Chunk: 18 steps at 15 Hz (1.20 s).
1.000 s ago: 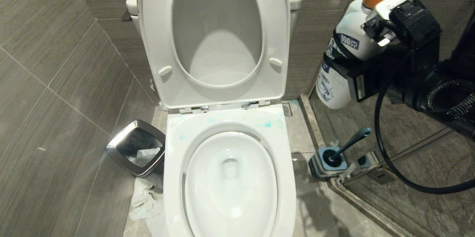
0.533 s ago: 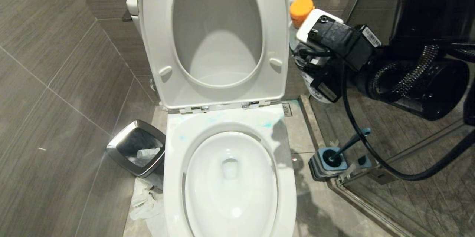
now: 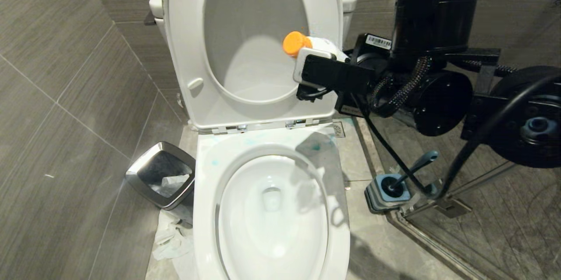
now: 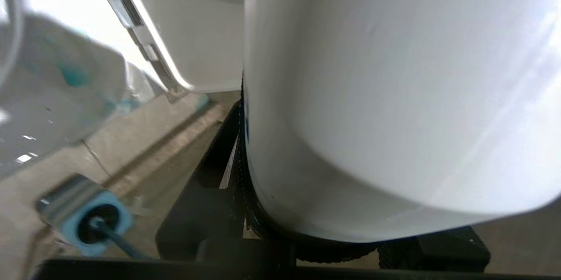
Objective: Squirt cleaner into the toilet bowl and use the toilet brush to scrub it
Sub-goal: Pour in the cleaning agent
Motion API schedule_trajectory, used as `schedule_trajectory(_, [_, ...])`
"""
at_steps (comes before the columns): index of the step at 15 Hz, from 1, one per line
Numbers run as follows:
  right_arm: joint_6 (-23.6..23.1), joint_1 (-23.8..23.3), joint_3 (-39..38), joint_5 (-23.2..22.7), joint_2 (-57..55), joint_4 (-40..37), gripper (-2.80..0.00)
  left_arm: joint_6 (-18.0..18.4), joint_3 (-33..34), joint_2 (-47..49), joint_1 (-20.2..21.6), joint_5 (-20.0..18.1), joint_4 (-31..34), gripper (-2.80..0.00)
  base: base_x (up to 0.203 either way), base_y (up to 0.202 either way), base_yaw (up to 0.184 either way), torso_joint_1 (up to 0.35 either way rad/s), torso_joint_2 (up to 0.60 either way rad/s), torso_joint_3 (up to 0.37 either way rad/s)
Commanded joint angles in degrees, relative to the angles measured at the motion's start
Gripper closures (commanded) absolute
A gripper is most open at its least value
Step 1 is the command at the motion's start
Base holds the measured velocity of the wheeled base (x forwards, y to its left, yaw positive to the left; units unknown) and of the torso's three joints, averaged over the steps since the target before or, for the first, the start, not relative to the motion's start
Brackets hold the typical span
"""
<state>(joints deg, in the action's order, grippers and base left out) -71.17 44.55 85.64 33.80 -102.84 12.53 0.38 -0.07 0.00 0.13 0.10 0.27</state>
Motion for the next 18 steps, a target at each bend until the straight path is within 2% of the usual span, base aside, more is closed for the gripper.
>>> schedule_trajectory(1, [-5.4, 1.0, 1.7, 3.6, -2.8, 0.1, 0.0, 0.0, 0.1, 0.1, 0.0, 0.0, 0.0, 0.0, 0.0, 0.0, 0.0, 0.0, 0.0, 0.0])
schedule_trajectory(9, [-28.4, 1.2, 3.5, 5.0, -4.8, 0.2, 0.0, 0.0, 0.1, 0.1, 0.0, 0.0, 0.0, 0.0, 0.0, 0.0, 0.0, 0.0, 0.0, 0.0])
schedule_trajectory(15, [-41.2, 1.6, 7.0, 7.3, -7.4, 0.4, 0.0, 0.0, 0.1, 0.1, 0.0, 0.0, 0.0, 0.0, 0.0, 0.0, 0.0, 0.0, 0.0, 0.0])
schedule_trajectory(18, [-45.8, 3.5, 7.9, 11.7, -7.8, 0.4, 0.0, 0.0, 0.1, 0.1, 0.0, 0.0, 0.0, 0.0, 0.0, 0.0, 0.0, 0.0, 0.0, 0.0])
